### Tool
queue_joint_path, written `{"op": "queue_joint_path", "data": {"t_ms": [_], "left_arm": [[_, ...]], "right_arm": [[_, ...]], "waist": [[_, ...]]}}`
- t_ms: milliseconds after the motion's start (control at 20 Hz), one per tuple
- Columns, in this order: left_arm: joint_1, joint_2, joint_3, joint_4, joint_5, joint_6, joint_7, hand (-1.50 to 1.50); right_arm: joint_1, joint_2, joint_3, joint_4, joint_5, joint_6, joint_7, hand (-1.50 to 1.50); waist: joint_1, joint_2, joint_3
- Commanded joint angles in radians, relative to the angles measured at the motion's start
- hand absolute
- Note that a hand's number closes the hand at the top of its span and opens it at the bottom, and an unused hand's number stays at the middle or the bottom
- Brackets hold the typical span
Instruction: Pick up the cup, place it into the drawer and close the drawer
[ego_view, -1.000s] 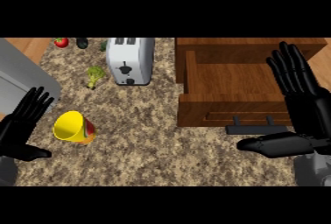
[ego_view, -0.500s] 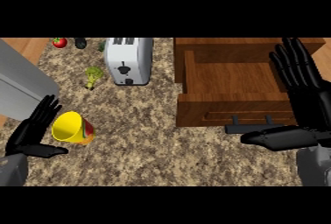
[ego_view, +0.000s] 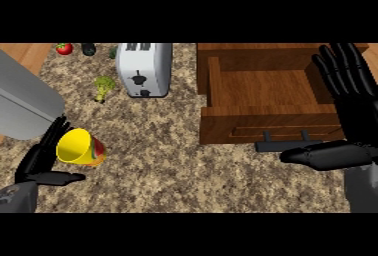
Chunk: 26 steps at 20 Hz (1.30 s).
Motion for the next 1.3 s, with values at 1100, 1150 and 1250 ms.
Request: {"op": "queue_joint_path", "data": {"t_ms": [1100,1150,1250], "left_arm": [[-0.065,-0.103,-0.036,0.079,-0.027,-0.205,-0.192,1.50],[-0.058,-0.104,-0.033,0.080,-0.019,-0.231,-0.193,1.50],[-0.078,-0.119,-0.039,0.040,-0.029,-0.141,-0.240,1.50]], "right_arm": [[-0.023,-0.006,-0.013,0.029,-0.015,0.012,0.013,-1.50],[0.036,-0.008,-0.020,0.009,-0.010,0.024,-0.024,-1.50],[-0.003,-0.020,-0.018,0.001,-0.019,0.025,0.015,-1.50]], "waist": [[-0.003,0.007,-0.002],[-0.014,0.006,-0.002],[-0.015,0.006,-0.003]]}}
